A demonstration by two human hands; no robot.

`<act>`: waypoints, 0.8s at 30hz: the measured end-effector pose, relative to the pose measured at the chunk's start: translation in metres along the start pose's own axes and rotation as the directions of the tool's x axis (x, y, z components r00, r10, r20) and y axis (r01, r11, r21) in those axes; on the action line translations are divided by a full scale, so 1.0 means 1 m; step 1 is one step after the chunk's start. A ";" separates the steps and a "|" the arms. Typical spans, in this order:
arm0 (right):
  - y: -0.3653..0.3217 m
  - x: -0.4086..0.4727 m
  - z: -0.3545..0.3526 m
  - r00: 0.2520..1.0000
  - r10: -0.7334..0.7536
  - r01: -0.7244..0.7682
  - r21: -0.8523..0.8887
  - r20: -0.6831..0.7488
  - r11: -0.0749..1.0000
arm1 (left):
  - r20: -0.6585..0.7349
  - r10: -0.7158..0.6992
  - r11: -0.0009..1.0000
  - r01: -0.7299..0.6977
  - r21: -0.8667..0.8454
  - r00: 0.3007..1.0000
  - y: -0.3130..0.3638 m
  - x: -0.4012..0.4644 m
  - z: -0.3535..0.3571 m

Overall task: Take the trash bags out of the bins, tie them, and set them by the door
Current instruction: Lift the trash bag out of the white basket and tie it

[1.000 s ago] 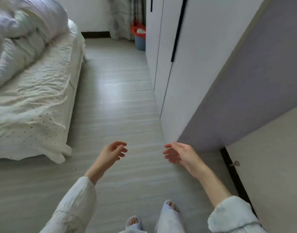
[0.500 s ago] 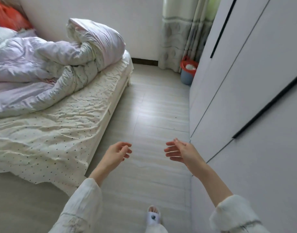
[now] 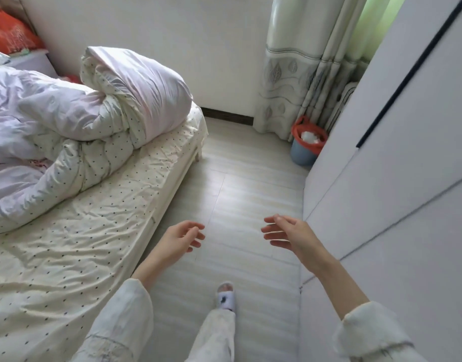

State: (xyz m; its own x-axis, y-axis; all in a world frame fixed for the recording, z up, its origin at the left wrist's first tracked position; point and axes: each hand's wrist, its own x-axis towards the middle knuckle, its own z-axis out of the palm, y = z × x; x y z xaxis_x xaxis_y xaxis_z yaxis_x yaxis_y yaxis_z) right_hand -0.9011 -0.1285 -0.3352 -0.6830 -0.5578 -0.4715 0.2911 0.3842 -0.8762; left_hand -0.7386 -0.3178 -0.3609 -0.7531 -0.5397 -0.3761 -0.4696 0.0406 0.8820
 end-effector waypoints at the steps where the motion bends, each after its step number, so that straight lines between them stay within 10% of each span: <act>1: -0.013 0.030 -0.004 1.000 -0.001 0.001 -0.009 -0.002 1.000 | -0.008 0.000 1.000 0.000 -0.020 1.000 0.009 0.030 -0.001; 13: -0.170 0.316 -0.073 0.998 0.038 -0.038 0.009 -0.049 0.999 | 0.089 0.011 0.998 -0.005 -0.061 0.996 0.160 0.349 0.003; 24: -0.315 0.615 -0.114 0.990 0.027 -0.011 -0.113 0.138 0.993 | -0.089 -0.067 0.995 0.059 -0.079 0.994 0.251 0.622 -0.024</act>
State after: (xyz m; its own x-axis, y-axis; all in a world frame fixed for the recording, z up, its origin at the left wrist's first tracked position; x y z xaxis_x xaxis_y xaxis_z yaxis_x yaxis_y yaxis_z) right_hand -1.4894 -0.5093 -0.3377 -0.5757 -0.6439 -0.5040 0.2206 0.4712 -0.8540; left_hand -1.3138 -0.6638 -0.3667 -0.6760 -0.6143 -0.4070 -0.4755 -0.0583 0.8778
